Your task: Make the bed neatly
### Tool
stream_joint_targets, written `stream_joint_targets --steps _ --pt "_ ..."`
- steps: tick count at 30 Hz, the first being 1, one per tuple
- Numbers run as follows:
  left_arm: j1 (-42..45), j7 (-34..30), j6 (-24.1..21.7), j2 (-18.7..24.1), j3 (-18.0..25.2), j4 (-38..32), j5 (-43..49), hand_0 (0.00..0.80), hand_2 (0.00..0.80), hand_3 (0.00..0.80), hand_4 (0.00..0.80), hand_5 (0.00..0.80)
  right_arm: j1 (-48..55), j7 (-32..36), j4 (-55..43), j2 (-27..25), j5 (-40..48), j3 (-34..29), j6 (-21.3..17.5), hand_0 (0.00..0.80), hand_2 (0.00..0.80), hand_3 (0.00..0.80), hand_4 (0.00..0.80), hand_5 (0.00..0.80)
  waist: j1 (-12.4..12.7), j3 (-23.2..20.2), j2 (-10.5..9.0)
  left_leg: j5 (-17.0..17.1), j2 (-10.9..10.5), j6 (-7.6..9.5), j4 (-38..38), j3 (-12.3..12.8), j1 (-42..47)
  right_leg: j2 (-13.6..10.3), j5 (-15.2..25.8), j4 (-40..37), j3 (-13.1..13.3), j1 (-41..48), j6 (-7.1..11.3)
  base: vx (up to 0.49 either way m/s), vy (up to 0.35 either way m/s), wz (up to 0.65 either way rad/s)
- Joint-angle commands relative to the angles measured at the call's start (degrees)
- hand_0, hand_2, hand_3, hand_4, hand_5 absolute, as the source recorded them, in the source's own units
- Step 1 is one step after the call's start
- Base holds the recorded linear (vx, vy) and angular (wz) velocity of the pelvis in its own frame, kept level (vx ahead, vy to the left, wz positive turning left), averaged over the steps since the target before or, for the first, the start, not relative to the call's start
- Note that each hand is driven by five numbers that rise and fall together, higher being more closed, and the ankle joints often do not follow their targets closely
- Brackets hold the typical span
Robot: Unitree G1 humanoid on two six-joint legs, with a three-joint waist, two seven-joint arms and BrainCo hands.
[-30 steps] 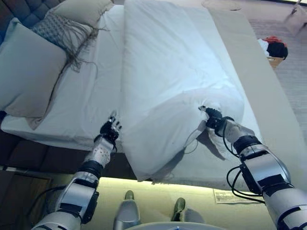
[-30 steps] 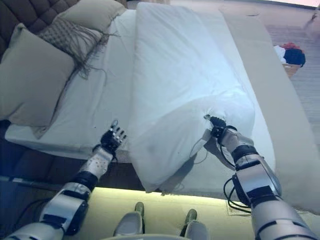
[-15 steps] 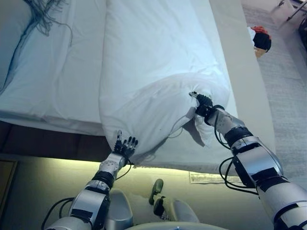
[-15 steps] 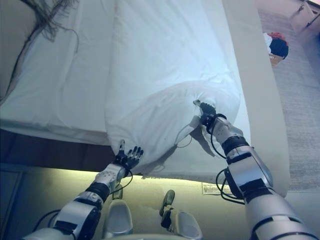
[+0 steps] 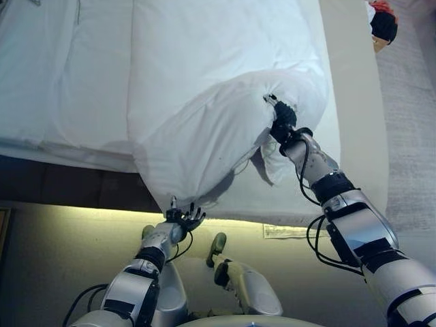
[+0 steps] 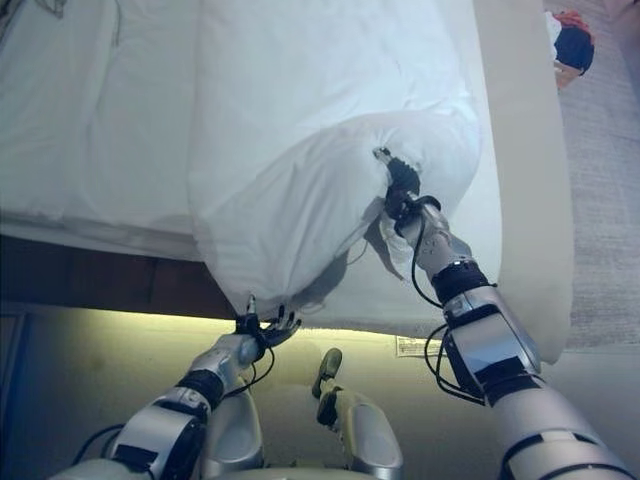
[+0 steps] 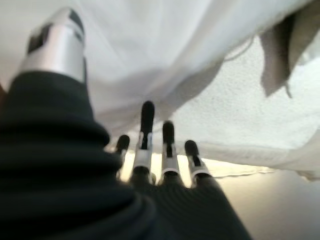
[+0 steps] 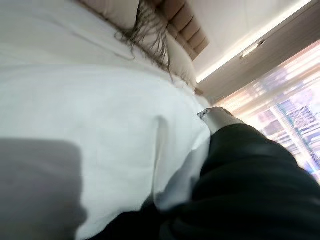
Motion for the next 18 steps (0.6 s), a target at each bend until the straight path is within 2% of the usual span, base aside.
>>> stream_joint_targets --steps 1,8,18 --pt "-2.46 -1.49 0.66 -4.76 -4.64 -0.75 -1.6 0.0 0.0 0.0 0.0 0.0 -8.69 2.43 -11.44 0.38 3.51 -0.68 -5.19 0.8 0.8 0.8 0.8 0.8 -0.52 -1.03 -0.64 -2.78 0.0 0.99 5.8 -0.76 -3.68 -3.87 -5.45 7.06 1.59 -1.41 4.36 0.0 0.0 0.0" --pt "-3.68 -5.56 0.1 -6.24 -7.72 -2.16 -1.6 0.0 0.0 0.0 0.0 0.0 -7.57 1.16 -17.97 0.24 2.65 -0.18 -4.13 0.8 0.8 0.8 0.8 0.8 -1.9 0.32 -1.07 -3.59 0.28 1.11 7.8 -0.86 -4.81 -4.07 -5.73 8.77 2.15 -2.82 4.62 -0.016 -0.004 -0.03" --pt "-7.18 -11.92 -3.14 -7.41 -8.55 -4.63 -1.6 0.0 0.0 0.0 0.0 0.0 -5.04 1.4 -21.78 -0.02 2.33 -0.19 -2.37 0.8 0.8 0.8 0.8 0.8 -4.0 1.32 -1.56 -4.19 0.65 1.24 8.68 0.03 -4.8 -3.97 -5.99 9.39 3.21 -3.32 4.81 -0.004 0.013 -0.04"
